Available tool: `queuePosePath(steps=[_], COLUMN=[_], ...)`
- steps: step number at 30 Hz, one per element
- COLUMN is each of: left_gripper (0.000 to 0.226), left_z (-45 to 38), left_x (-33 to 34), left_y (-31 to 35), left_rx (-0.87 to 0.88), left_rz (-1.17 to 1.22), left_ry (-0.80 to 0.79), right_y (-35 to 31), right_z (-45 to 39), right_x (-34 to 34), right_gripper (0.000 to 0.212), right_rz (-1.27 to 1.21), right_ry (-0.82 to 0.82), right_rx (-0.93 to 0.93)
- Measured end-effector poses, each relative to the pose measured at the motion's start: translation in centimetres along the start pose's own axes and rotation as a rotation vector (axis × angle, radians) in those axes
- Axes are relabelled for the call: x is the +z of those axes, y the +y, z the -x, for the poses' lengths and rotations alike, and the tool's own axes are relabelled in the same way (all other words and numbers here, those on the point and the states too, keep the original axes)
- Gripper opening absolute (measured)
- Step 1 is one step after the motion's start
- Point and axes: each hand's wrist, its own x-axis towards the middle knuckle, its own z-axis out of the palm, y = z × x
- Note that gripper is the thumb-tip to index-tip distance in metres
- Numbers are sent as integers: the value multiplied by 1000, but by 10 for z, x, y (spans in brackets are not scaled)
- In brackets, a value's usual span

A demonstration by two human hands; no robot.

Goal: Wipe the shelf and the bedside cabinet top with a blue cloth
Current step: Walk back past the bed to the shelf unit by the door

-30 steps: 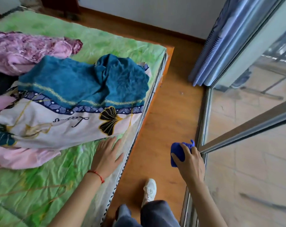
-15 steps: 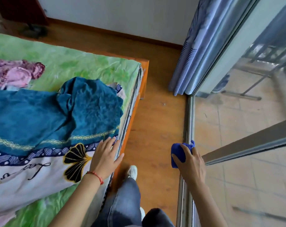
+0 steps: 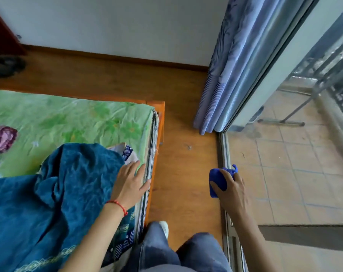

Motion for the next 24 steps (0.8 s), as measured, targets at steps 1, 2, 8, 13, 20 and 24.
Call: queuePosePath(steps=[1,2,8,13,20,24], left_gripper=[60,60,61,59,55,55], left_z=[-15,-30,-133,-227,-335,-392], left_x=[-3,-5,-12,-15,-33,-40], left_y=[-1,-2,-1,9,13,3], left_rx=[6,14,39,12,-20,-43], left_rz=[-3,-6,-19,26,70,78], left_ry=[5,10,26,55,104,96], right_y=[-3,-5,-10,-10,-26,-46], right_z=[-13,-26,-125,-227,-354,-415], right_x=[0,1,2,-2,-17,-14], right_gripper=[47,46,45,45,42,42], right_rz=[-10,-14,25,38,77,70], right_ry=[10,16,19,24,16,-7], right_rx=[0,-8,-25,-72,-181,-253])
